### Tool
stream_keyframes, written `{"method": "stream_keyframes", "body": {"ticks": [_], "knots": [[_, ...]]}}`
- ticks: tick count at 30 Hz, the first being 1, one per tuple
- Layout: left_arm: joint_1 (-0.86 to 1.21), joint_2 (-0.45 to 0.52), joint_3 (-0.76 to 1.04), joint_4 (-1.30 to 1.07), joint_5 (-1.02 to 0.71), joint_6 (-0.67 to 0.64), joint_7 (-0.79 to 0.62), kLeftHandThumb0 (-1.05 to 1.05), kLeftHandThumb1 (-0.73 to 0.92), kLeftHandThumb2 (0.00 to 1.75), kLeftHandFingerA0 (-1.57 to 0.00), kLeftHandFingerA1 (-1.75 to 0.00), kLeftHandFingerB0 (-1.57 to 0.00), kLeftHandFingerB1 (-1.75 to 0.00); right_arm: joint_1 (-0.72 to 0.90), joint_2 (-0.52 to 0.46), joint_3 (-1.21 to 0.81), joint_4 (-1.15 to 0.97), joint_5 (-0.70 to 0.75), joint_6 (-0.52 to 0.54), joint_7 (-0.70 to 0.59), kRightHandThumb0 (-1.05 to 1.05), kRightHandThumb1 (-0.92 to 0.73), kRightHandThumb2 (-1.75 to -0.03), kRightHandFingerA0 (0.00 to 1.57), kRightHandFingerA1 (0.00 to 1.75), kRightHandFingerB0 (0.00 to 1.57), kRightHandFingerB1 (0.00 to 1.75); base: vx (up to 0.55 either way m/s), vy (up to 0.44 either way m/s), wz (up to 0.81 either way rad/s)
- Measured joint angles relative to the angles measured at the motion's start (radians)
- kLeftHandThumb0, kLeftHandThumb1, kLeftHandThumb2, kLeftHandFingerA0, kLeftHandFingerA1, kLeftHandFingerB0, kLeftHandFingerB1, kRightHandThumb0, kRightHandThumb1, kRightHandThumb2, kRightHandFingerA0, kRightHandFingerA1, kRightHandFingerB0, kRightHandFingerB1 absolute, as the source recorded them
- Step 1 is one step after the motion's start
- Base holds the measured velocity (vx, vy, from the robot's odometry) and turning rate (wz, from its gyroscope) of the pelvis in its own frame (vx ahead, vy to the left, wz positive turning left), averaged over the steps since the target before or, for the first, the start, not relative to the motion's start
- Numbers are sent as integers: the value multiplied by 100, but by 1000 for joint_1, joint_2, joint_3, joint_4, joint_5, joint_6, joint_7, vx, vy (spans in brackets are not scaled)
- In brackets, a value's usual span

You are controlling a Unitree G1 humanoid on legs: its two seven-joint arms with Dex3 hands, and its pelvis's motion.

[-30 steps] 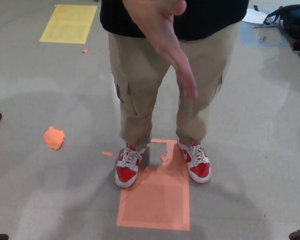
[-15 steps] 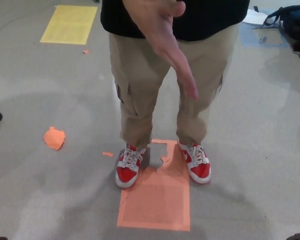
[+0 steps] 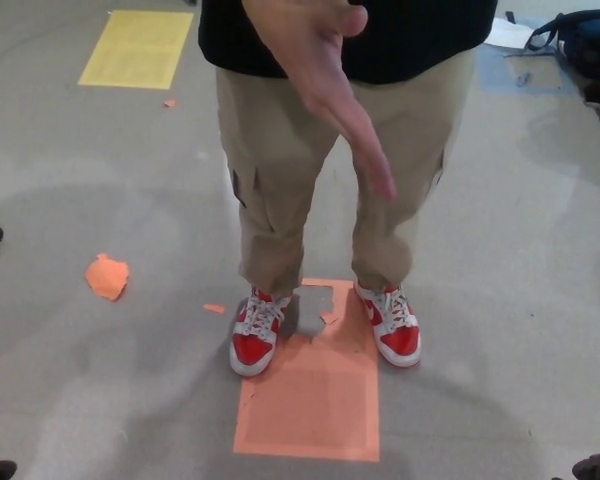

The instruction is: The robot extends its right arm to grab a person's hand and shakes it

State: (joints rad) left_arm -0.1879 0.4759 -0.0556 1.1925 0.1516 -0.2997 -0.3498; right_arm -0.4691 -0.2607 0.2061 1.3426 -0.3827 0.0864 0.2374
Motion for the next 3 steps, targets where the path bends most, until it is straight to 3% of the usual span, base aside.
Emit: {"method": "stream_keyframes", "body": {"ticks": [3], "knots": [[0, 0, 1, 0, 0, 0, 0, -73, 77, 109, 0, -25, 0, -23, 0, 0, 0, 0, 0, 0, 1, -85, -79, -109, 0, 10, 0, 8, 0, 0, 0]]}}
